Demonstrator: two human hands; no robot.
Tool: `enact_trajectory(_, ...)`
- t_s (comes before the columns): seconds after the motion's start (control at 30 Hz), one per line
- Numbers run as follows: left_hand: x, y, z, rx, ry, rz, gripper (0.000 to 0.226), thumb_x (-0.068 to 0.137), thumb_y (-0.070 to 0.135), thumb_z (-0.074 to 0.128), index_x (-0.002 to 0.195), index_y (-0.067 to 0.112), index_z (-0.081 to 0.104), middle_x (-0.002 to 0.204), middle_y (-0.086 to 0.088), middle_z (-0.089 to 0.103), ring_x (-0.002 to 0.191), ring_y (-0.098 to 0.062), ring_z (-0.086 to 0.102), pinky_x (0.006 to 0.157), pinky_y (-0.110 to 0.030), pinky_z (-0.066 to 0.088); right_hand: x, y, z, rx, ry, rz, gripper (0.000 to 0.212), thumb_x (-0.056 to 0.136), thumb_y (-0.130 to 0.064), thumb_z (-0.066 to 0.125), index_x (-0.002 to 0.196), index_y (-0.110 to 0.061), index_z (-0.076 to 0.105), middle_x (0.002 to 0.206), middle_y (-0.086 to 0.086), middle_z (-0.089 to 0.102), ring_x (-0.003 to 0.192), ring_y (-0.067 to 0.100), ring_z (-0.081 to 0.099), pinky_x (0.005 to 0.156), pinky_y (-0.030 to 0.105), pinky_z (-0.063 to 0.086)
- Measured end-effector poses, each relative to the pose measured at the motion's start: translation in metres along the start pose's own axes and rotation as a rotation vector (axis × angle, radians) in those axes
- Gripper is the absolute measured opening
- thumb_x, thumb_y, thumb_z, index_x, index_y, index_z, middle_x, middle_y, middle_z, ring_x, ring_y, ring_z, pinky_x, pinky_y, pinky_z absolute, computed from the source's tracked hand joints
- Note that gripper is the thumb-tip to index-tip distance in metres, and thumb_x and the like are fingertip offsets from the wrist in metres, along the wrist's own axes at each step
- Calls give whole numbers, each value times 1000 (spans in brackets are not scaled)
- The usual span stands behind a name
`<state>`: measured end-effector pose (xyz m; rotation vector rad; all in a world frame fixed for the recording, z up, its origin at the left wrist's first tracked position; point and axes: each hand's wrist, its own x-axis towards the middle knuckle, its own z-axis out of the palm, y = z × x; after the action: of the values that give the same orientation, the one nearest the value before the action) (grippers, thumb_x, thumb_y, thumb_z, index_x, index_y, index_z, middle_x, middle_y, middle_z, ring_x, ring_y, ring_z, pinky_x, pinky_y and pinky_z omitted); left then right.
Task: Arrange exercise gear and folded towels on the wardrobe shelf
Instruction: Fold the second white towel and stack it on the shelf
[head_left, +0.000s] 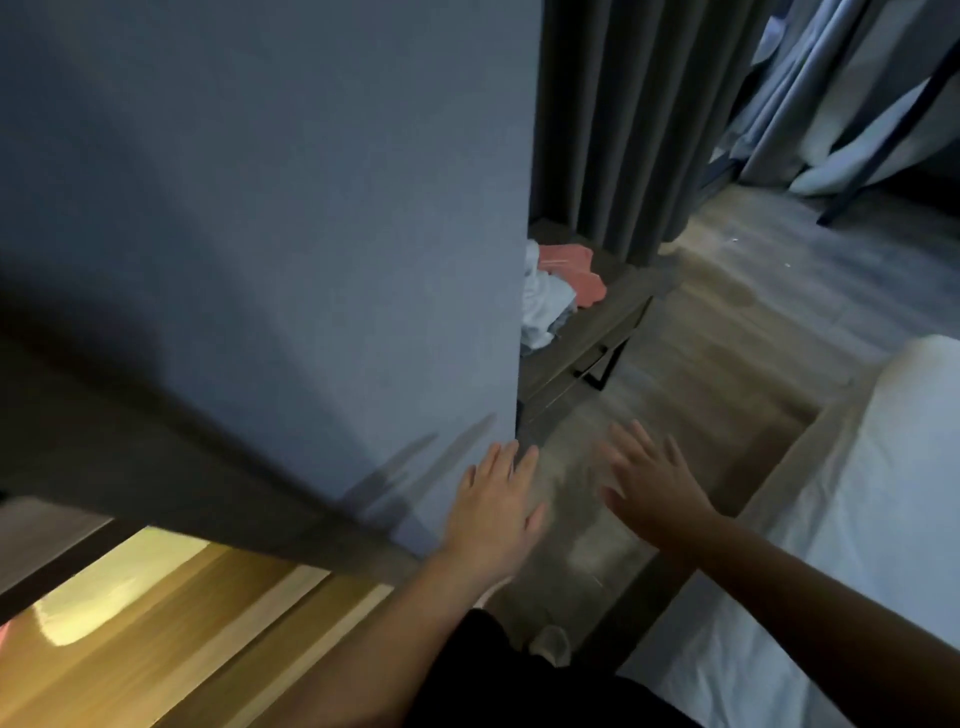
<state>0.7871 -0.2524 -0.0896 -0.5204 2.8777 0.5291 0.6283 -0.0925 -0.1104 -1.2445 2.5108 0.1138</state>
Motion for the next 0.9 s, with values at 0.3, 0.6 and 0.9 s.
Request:
enact_trajectory(0.3, 131, 33, -9, -9, -43, -22, 67, 99, 45, 39, 155, 21, 10, 162, -3, 9, 149, -21, 5, 119, -43, 19, 61, 84, -37, -4, -7, -16, 69, 99, -47, 37, 155, -30, 1, 164, 5, -4, 150, 28, -8, 119, 56, 4)
enact_trajectory(0.6, 292, 31, -31, -72, 6, -193, 66, 98, 43, 44, 153, 17, 18, 159, -7, 17, 146, -24, 16, 114, -40, 27, 214, 162, -81, -6, -50, -90, 71, 99, -48, 38, 155, -31, -3, 164, 5, -3, 150, 29, -4, 118, 56, 6)
enact_trajectory(0.9, 401, 12, -40, -112, -21, -635, 68, 98, 45, 44, 154, 21, 13, 162, -6, 8, 148, -26, 11, 116, -42, 24, 375, 185, -131, -11, -98, -280, 73, 97, -54, 40, 154, -34, -2, 164, 5, -6, 150, 33, -5, 119, 57, 4)
